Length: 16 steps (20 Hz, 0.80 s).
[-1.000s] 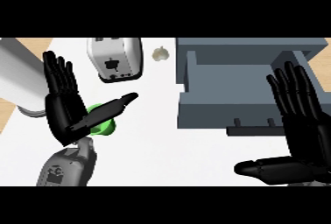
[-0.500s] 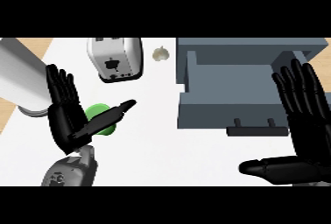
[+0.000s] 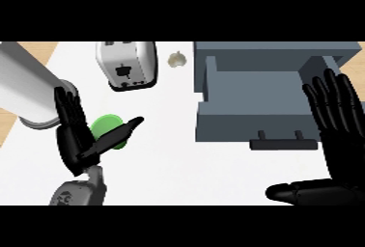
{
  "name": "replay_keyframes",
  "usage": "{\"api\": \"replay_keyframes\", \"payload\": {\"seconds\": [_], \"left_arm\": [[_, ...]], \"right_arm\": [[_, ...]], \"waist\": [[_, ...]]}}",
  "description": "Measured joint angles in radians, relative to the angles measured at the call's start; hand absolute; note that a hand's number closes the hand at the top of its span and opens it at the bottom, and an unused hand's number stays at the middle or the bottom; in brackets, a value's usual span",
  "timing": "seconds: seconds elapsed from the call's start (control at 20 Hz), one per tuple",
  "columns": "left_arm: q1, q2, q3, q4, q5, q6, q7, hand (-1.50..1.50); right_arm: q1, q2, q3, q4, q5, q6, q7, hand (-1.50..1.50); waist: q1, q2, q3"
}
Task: Pick up the cup, place it into the drawer and close the drawer
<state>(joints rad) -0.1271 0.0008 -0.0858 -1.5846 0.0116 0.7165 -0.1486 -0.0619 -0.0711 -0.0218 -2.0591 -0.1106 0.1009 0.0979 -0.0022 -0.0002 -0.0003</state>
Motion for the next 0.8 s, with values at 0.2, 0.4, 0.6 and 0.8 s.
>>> {"api": "replay_keyframes", "payload": {"seconds": [0.2,0.4,0.6,0.8], "left_arm": [[0.04,0.0,0.019,0.011,0.033,-0.009,-0.041,-1.5],[0.072,0.001,0.043,0.075,0.08,-0.037,-0.128,-1.5],[0.093,0.0,0.064,0.161,0.153,-0.072,-0.233,-1.5],[0.093,0.004,0.093,0.225,0.19,-0.107,-0.286,-1.5]], "right_arm": [[0.002,-0.002,-0.01,0.002,-0.009,0.006,0.003,-1.5],[-0.029,-0.008,-0.013,0.002,-0.01,0.002,0.033,-1.5],[-0.022,-0.001,-0.005,-0.001,-0.005,0.002,0.026,-1.5],[-0.047,-0.014,-0.026,-0.005,-0.026,0.004,0.058,-1.5]], "waist": [[0.001,0.0,0.0],[0.002,0.0,0.0],[0.001,0.0,0.0],[0.002,0.0,0.0]]}}
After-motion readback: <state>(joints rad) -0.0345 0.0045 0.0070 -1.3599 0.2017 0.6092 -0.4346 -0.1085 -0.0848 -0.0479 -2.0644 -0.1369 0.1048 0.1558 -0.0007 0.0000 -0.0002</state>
